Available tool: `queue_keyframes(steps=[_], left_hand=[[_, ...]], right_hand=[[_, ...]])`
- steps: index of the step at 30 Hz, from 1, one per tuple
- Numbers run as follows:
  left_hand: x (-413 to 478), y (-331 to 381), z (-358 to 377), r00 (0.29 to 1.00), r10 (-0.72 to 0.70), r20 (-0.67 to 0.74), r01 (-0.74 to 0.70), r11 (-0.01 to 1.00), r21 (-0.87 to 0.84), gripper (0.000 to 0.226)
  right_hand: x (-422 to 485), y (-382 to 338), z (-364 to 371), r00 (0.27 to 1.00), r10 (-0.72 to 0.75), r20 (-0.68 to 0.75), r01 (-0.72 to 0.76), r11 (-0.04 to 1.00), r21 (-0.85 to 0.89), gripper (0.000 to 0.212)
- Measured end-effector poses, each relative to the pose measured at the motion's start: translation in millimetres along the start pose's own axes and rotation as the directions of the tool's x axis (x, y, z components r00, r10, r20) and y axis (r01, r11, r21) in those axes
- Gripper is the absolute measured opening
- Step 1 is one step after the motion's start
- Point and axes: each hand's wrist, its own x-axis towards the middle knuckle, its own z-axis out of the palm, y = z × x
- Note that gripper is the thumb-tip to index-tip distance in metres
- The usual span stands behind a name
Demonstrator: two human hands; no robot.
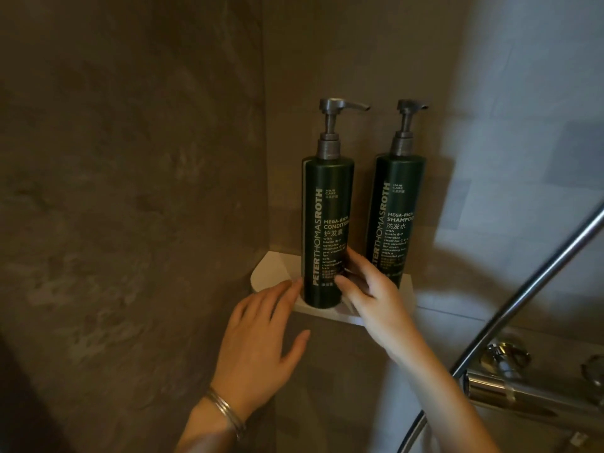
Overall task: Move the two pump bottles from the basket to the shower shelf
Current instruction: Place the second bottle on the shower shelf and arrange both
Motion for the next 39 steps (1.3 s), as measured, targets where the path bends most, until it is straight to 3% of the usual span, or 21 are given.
queue_keyframes(steps=[5, 9, 11, 15, 19, 26, 33, 39], left_hand=[[17, 20, 3, 0.993, -0.049, -0.111, 0.018, 0.965, -0.262, 0.077], [33, 29, 6, 0.981, -0.115, -0.158, 0.039, 0.907, -0.419, 0.089], [40, 28, 11, 0.979, -0.166, -0.116, 0.081, 0.845, -0.528, 0.095], [45, 20, 16, 0.978, -0.197, 0.065, 0.170, 0.582, -0.795, 0.087], [48, 10, 10, 0.980, -0.114, 0.165, 0.200, 0.502, -0.841, 0.077], [52, 20, 21, 0.975, -0.209, 0.077, 0.188, 0.586, -0.788, 0.099], [58, 14, 21, 0.981, -0.164, 0.101, 0.181, 0.603, -0.777, 0.099], [47, 22, 34, 0.971, -0.241, -0.006, 0.179, 0.737, -0.652, 0.108]], right_hand=[[-4, -17, -22, 0.999, -0.039, 0.018, 0.039, 0.999, 0.020, 0.034], [5, -55, -46, 0.979, -0.194, -0.064, 0.196, 0.980, 0.024, 0.033], [18, -77, -55, 0.951, -0.295, -0.092, 0.296, 0.955, -0.008, 0.034], [53, -116, -64, 0.886, -0.443, -0.137, 0.436, 0.896, -0.083, 0.032], [82, -142, -63, 0.844, -0.532, -0.068, 0.511, 0.837, -0.194, 0.038], [98, -159, -74, 0.844, -0.468, 0.262, 0.532, 0.794, -0.294, 0.042], [113, -151, -69, 0.852, -0.450, 0.267, 0.522, 0.760, -0.386, 0.046], [115, -147, -60, 0.805, -0.560, 0.196, 0.593, 0.747, -0.302, 0.044]])
